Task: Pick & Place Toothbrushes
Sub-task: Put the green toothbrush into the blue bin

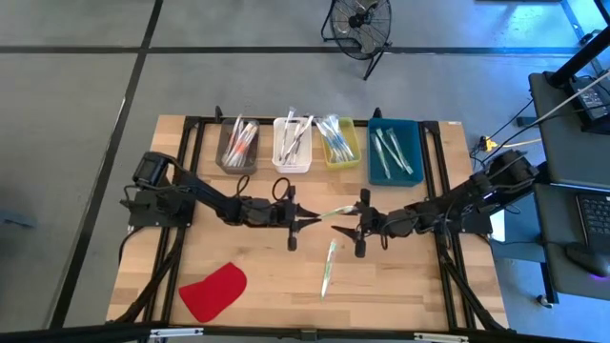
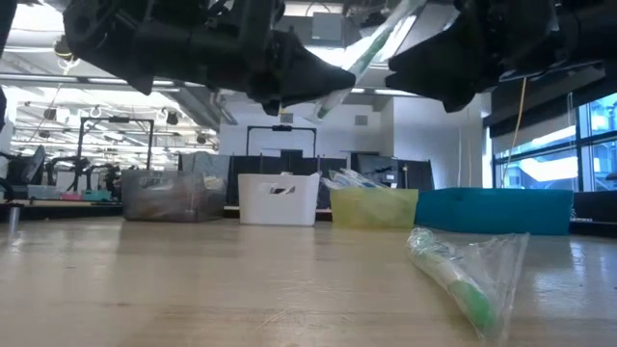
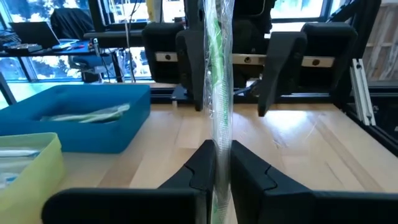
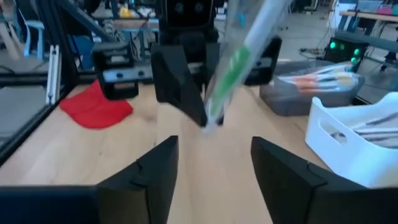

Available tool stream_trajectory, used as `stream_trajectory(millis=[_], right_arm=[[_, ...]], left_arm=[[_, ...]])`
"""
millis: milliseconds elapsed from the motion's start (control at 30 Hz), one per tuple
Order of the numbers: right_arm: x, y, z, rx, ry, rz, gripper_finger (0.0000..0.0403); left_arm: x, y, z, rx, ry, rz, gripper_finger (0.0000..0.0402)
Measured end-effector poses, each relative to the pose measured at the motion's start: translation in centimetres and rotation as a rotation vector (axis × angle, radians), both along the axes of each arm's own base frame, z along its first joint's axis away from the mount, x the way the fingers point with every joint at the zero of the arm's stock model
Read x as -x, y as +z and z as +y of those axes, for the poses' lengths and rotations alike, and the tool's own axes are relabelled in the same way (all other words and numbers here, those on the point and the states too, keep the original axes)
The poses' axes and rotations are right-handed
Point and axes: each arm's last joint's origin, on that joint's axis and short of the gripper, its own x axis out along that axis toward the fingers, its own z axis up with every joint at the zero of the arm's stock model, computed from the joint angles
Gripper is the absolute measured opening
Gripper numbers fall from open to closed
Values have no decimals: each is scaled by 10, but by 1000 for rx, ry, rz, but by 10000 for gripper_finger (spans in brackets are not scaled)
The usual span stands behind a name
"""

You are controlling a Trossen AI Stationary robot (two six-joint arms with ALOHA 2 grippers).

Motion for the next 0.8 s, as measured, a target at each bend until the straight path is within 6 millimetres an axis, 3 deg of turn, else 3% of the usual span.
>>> stream_trajectory(millis=[333, 800], right_arm=[[-11, -6, -6, -38, -37, -70, 207], [-15, 1, -10, -73, -27, -156, 118]], left_arm=[[-7, -6, -1, 7, -1, -24, 28], [-8, -6, 1, 7, 7, -27, 28]])
